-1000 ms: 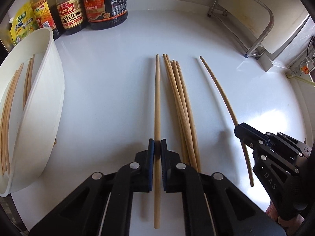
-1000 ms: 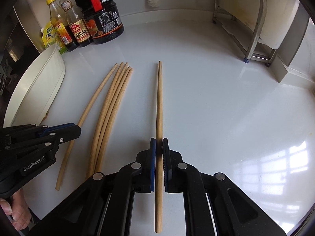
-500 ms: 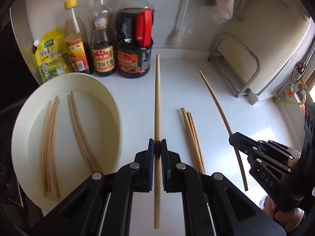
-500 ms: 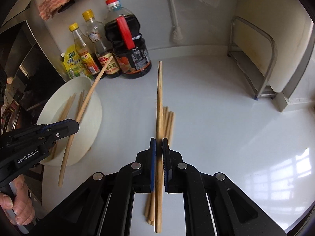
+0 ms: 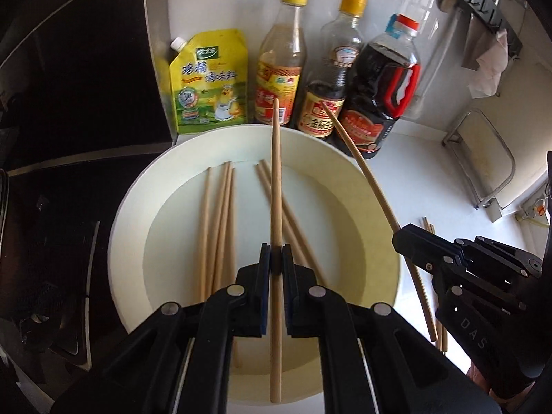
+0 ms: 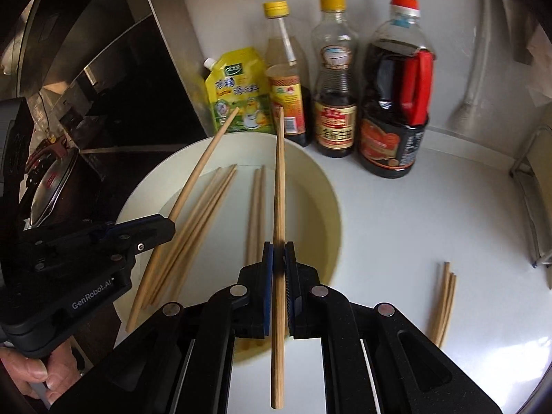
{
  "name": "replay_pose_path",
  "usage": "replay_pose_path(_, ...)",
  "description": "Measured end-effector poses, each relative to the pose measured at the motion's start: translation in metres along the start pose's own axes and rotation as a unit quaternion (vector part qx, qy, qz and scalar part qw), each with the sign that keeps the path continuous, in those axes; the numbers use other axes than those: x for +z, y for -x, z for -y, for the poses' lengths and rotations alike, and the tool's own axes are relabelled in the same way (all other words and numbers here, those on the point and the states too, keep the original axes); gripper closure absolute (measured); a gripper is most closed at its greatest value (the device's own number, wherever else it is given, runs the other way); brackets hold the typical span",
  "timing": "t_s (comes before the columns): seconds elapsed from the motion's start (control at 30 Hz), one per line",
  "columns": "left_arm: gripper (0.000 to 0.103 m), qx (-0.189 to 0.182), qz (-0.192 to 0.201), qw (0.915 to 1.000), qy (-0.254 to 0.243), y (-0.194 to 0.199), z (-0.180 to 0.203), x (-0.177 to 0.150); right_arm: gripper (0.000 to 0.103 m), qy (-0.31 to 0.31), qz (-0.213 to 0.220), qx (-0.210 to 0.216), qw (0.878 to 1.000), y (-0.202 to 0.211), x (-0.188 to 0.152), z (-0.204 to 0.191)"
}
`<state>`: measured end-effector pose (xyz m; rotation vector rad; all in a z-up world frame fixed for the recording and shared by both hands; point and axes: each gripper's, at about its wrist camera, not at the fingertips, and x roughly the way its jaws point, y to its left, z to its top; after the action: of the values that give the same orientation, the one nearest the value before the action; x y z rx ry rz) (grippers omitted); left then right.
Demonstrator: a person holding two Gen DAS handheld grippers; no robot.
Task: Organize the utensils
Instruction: 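Lift both held chopsticks and carry them over the basin, then lower the chopsticks into the basin and open both tools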
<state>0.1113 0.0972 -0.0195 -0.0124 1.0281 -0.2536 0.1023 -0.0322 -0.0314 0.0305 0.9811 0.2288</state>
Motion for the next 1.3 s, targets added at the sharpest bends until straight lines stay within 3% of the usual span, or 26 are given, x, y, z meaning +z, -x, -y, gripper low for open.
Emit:
replay_pose_path(0.27,0.095,0.006,-0.030,0.9994,0.016,-0.025,-0.044,-0.002,0.096,0.009,-0.046,0.012,0.999,-0.050,0.012,-0.035)
replay_pose_path(0.6,0.094,0.001,-0.053,0.9983,0.023,-0.045,-0.059,-0.006,0.096,0.015,-0.074,-0.010,0.997,-0.078,0.014,-0.043)
replay_pose_path(0.67,0.088,0.003,-0.053,0.9983,0.024,-0.045,-0.061,-0.007,0.096,0.017,-0.075,-0.014,0.997,-0.078,0.014,-0.043)
replay_pose_path(0.77,0.075,0.005,-0.049,0.9983,0.031,-0.043,-0.065,-0.007,0.088,0.020,-0.069,-0.019,0.997,-0.075,0.015,-0.043)
replay_pose_path(1.3,0.068,0.017,-0.027,0.9989,0.035,-0.014,-0.068,-0.017,0.080,0.032,-0.030,-0.030,0.999,-0.036,0.012,-0.048)
